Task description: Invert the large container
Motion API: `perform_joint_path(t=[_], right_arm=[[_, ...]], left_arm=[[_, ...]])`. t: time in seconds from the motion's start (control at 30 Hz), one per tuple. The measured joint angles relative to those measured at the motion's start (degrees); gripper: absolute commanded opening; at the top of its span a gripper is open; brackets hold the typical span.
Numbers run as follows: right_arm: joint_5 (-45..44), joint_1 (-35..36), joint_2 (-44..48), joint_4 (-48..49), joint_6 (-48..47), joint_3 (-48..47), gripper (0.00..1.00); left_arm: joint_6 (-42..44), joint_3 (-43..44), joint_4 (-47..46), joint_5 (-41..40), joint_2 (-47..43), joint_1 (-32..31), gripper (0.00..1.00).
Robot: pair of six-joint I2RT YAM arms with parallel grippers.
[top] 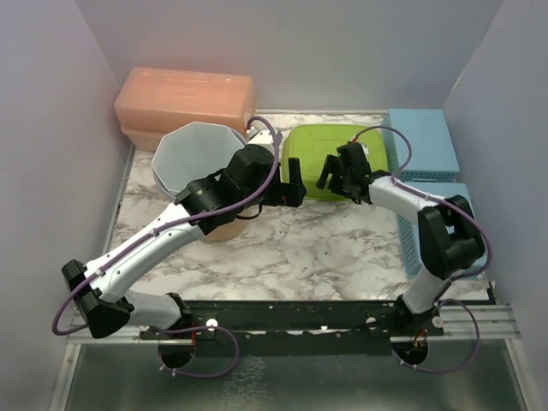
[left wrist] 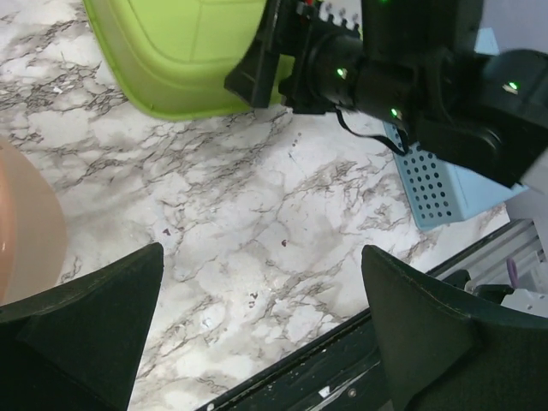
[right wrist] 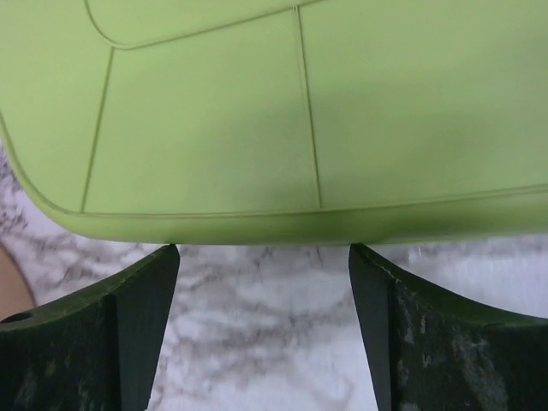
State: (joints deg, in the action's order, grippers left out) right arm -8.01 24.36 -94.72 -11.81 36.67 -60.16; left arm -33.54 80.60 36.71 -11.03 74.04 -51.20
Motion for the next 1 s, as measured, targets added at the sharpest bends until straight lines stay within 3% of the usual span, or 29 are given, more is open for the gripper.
perform_joint_path(t=[0.2,0.5,0.77,1.0], right_arm=[[3.0,-2.3,-11.6,2.4,-5.8,-10.8,0.82],[3.3,-5.2,-15.3,-0.3,-6.6,-20.7,0.84],[4.6,-11.5,-16.5,-1.7,-6.6,-20.7,0.83],[18.7,-10.8,-9.1,1.8,-4.5,-11.0,0.75]], left_arm=[[0.0,1.6,3.8,-1.2,-1.8,0.1,0.99],[0.9,10.9,13.5,-9.1,-3.1,0.2,0.99],[2.7,17.7,22.2,-17.8,-1.0,1.5,0.99],[2.6,18.3,26.6,-23.1,0.1,6.0,0.99]])
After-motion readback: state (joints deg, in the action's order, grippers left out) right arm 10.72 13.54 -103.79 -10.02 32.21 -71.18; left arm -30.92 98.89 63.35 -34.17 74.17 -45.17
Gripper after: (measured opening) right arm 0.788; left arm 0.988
